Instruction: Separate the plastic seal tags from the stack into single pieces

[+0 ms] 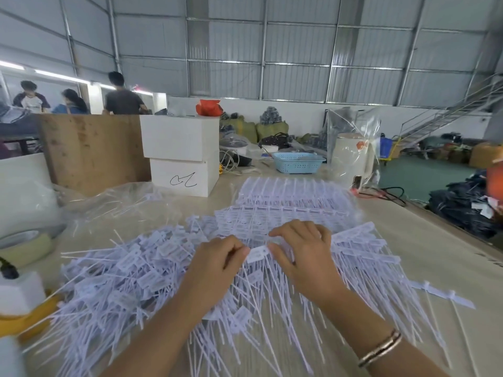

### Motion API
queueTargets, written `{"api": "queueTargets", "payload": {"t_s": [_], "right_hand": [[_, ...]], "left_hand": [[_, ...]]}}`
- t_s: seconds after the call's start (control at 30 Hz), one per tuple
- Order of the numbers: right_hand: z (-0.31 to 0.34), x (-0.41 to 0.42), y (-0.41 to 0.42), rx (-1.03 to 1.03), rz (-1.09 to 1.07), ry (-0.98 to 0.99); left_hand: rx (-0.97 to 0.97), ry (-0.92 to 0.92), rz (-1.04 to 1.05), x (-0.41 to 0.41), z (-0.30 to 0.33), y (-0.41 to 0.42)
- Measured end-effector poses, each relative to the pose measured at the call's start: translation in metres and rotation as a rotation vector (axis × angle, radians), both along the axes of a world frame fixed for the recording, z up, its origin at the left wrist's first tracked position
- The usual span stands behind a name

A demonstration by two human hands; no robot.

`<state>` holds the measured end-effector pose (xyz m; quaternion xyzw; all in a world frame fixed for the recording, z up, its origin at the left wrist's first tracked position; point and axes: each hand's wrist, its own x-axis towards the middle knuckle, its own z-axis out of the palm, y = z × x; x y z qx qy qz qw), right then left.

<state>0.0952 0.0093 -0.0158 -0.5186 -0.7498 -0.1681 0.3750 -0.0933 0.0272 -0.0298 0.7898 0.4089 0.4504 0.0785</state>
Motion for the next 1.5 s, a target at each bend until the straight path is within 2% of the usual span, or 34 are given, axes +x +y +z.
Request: {"api": "queueTargets", "payload": {"t_s": [0.1, 0.17, 0.27, 0.4, 0.53, 0.77, 1.03, 1.2, 1.3, 1.5], "right_hand": [[-0.003, -0.011, 0.004, -0.105, 0.113, -0.090], [-0.005, -0.021, 0.008, -0.187, 0.183, -0.067], [-0.011, -0.026, 0.014, -0.245, 0.230, 0.049], [-0.017, -0.023, 0.013, -0.242, 0.280, 0.195], [-0.021, -0.026, 0.009, -0.348, 0.332, 0.355], [-0.032, -0.040, 0.004, -0.222, 0.425, 0.566], [-0.035, -0.043, 0.005, -0.106, 0.413, 0.581], [-0.036, -0.046, 0.005, -0.044, 0.380, 0.598], [-0.036, -0.046, 0.005, -0.049, 0.409, 0.637], [-0.038, -0.047, 0.005, -0.208, 0.569, 0.791]], "left_hand": [[0.035, 0.048, 0.020, 0.001, -0.001, 0.002], [0.031, 0.025, 0.020, 0.000, -0.004, 0.004], [-0.001, -0.027, 0.012, 0.002, -0.007, 0.004], [-0.149, -0.077, 0.051, 0.004, -0.010, 0.005], [-0.215, -0.143, -0.020, 0.000, -0.011, 0.007], [-0.337, -0.226, -0.025, 0.002, -0.009, 0.010], [-0.416, -0.333, -0.055, 0.009, -0.004, 0.005], [-0.342, -0.388, -0.047, 0.017, -0.003, -0.002], [-0.305, -0.392, -0.061, 0.022, -0.003, -0.004], [-0.312, -0.407, -0.134, 0.021, -0.003, -0.006]]}}
